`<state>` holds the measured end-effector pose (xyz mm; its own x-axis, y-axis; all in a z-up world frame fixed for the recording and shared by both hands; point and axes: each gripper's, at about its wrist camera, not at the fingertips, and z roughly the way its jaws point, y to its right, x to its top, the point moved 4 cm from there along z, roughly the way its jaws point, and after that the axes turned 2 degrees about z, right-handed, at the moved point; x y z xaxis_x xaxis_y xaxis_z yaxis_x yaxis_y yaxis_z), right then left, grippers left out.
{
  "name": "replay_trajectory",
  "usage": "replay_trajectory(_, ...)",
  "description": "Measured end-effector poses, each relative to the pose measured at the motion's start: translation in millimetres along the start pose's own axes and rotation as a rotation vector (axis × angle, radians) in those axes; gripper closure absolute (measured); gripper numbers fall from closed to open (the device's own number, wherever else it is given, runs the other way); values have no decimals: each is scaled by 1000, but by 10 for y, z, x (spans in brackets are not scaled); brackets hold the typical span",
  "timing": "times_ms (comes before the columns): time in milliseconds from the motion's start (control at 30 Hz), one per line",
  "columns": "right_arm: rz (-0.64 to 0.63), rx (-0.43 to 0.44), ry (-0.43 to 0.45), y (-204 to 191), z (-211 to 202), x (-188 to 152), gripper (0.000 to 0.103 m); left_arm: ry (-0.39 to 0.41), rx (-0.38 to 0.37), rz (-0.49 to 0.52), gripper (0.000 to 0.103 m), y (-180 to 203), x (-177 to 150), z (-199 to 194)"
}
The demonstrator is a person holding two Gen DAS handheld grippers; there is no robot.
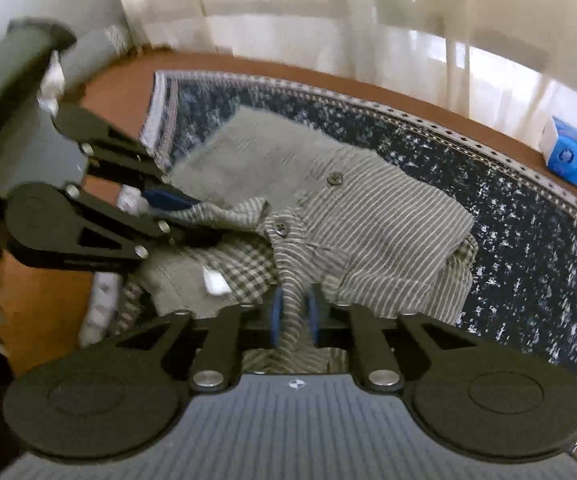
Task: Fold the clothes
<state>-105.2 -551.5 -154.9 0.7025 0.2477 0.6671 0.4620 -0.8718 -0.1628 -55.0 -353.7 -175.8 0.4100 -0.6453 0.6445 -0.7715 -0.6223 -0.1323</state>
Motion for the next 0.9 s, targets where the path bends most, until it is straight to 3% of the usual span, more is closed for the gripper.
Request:
replay_trajectory(67, 77, 39, 59, 82, -204, 43, 68, 16, 8, 0, 49, 10, 59, -88)
replay_trajectory(233, 327, 56, 155, 591, -477, 138, 67, 54, -57, 1, 48, 299, 397, -58)
replay_trajectory(333, 504, 61, 150, 1019, -363, 141, 65, 78, -95, 1, 47, 473, 600, -42)
replay_trajectory(467, 741, 141, 142, 1461, -81, 91, 66, 109, -147, 2, 47, 705, 870, -21)
replay_trajectory(700, 852, 245, 77, 1655, 334, 62, 66, 0, -47, 64, 47, 944, 960, 551)
replay_trajectory(767, 861, 274, 44, 1650, 426, 40, 67, -30, -53, 40, 86, 935, 945, 629)
replay_trajectory(833, 857, 292, 42, 1654, 464, 44, 100, -29, -62, -9, 97, 901, 959, 636)
replay_trajectory(900, 833, 299, 85, 1664, 423, 96, 101, -7, -73, -53, 96, 867, 1005, 601)
